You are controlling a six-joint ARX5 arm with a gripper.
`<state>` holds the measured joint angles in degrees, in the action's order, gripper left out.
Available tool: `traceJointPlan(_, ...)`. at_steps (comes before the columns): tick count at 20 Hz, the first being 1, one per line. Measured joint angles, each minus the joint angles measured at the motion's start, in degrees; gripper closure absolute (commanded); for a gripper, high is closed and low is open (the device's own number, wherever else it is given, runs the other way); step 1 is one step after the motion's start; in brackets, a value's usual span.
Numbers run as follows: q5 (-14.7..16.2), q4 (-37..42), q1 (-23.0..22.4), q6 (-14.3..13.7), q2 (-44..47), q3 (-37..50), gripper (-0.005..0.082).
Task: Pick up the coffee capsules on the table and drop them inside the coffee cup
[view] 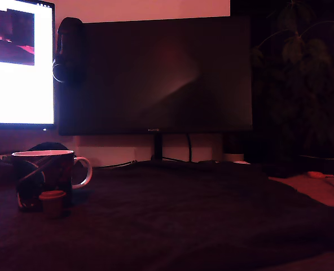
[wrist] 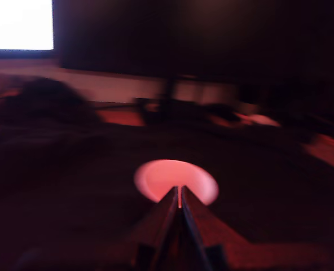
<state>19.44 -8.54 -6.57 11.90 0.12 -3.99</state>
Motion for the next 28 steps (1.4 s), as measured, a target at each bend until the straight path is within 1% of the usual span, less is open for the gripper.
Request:
traceJointPlan(2,-0.35,0.00,-3.80,-0.04,0.00,0.00,0.0790)
traceJointPlan(3,-1.18,-0.09,-5.99,-0.07,0.00,0.00,0.0790)
traceJointPlan(5,-4.59,-1.53,-10.08,-0.11,0.00,0.00,0.0790)
traceJointPlan(6,-5.95,-2.97,-11.89,-0.76,0.00,0.00,0.0790)
traceJointPlan(7,-8.22,-4.59,-13.73,-1.62,0.00,0.00,0.0790)
traceJointPlan(8,-9.75,-5.73,-15.19,-2.12,0.00,0.00,0.0790)
traceJointPlan(9,-10.60,-6.29,-16.39,-2.14,0.00,0.00,0.0785)
traceJointPlan(10,-10.67,-6.60,-17.16,-2.29,0.00,0.00,0.0759)
traceJointPlan(12,-10.99,-7.10,-17.84,-2.47,0.00,0.00,0.0664)
traceJointPlan(13,-10.99,-7.56,-17.81,-2.69,0.00,0.00,0.0572)
traceJointPlan(15,-11.02,-8.41,-17.81,-2.91,0.00,0.00,0.0312)
traceJointPlan(16,-10.97,-8.44,-17.81,-2.89,0.00,0.00,0.0199)
traceJointPlan(17,-10.97,-8.46,-17.81,-2.89,0.00,0.00,0.0153)
traceJointPlan(21,-10.99,-9.05,-17.81,-2.89,0.00,0.04,0.0152)
traceJointPlan(25,-10.78,-7.28,-17.90,-2.89,0.15,1.36,0.0152)
traceJointPlan(28,-10.75,-6.36,-18.62,-2.89,2.01,1.60,0.0152)
